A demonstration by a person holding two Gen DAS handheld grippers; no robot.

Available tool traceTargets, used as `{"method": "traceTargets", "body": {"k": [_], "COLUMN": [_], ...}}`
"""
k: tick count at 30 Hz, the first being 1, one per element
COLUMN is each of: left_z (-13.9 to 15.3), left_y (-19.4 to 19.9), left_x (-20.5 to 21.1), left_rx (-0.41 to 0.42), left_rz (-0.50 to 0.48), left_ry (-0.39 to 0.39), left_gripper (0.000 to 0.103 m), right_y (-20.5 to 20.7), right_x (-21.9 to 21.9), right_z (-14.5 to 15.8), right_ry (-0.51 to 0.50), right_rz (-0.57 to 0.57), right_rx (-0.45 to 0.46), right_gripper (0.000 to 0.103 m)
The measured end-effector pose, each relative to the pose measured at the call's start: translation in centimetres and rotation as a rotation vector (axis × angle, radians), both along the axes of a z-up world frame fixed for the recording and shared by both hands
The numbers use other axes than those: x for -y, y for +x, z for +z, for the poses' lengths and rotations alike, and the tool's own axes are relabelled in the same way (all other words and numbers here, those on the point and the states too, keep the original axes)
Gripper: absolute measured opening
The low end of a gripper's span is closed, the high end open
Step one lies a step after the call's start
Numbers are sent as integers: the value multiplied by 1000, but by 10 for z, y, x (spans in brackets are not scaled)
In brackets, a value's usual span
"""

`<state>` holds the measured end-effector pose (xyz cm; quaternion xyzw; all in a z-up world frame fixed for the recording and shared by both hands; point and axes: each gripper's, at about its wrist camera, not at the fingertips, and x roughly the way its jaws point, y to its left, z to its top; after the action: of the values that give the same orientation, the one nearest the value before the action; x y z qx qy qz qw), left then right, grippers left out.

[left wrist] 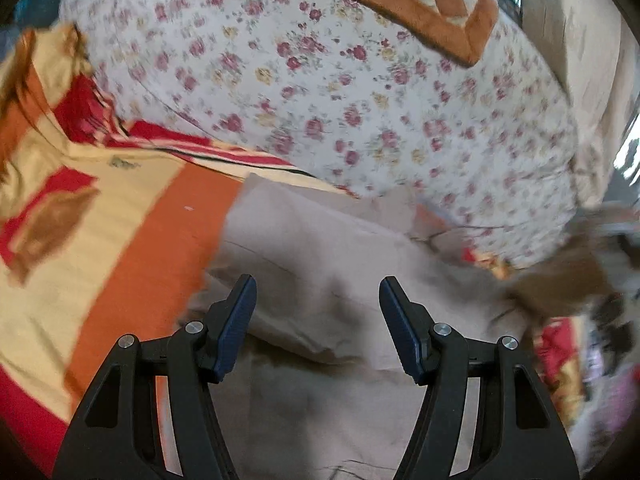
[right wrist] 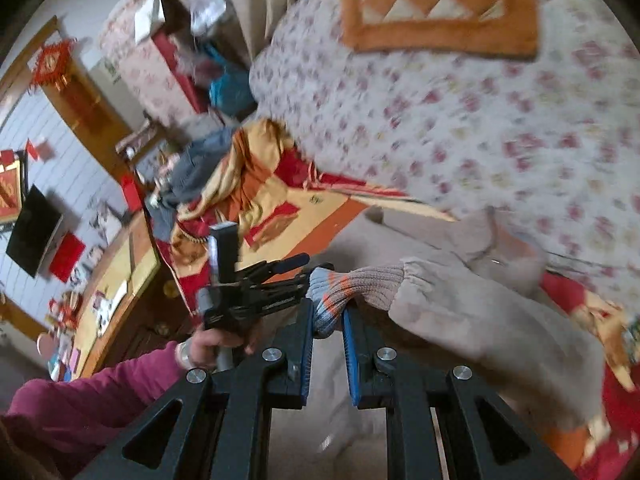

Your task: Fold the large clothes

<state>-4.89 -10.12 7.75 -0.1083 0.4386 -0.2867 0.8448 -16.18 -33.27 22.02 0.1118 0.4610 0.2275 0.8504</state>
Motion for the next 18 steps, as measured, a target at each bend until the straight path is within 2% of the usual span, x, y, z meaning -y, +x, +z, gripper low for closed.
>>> {"method": "traceTargets", "body": {"k": [2,5,8,9,11,12,17,18], "left_z": [-3,-7,-16,-19,-25,-27,-25,-24], "left_y": [4,8,16,18,21,22,13,11], "left_x": [-1,-1,-2,-2,-3,-3,7,11], "left_rx": [-45,-83,-117,-124,-144,-157,-126,-117], "left_rz": [-40,-43,-12,-2,17,15,-46,-62], "left_ry": [-69,-123,-110,-101,-96,-103,-114,-108], "left_gripper": [65,80,80,80,80,80,82,84], "right_y": [32,69,90,91,85,76,1,-22], "right_x": [-14,-20,-14,-9,-4,2,54,71], "right_z": [-24,-64,-113,-134,-153,-155,-122,-113], "right_ry": [-3,-4,68,122,208,231,276,265], "right_rz": [5,-39,-124,-161,-183,-200,-282,-321], "right_rx": [-43,-102,-175,-218,-276,-272,-146,-109], "right_gripper": [13,13,13,15,36,50,54,61]}}
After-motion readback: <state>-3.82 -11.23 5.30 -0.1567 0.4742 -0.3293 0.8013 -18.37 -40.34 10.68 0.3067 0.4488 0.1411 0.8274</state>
